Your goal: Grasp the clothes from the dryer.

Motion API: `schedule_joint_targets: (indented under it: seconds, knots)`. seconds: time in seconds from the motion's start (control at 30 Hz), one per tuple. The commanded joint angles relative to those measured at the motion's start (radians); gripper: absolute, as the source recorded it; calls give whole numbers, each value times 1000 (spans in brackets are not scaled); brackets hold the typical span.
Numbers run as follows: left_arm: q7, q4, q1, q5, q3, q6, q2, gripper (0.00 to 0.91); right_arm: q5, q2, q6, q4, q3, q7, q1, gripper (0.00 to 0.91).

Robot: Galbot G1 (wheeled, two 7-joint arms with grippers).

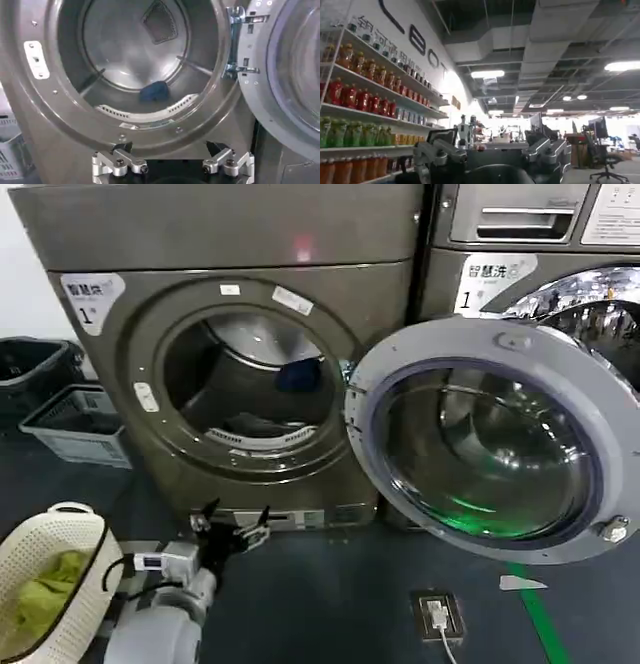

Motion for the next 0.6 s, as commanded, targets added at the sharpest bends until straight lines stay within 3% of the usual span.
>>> schedule_joint_targets:
  seconds: [0.03, 0.6]
  knots:
    - [-25, -1, 2, -23, -2, 49, 1, 907, 9, 6, 40, 0, 1, 7, 0, 907]
    - [-37, -18, 3, -35, -8, 49, 6, 907, 41, 27, 80, 4, 3, 4, -8, 907]
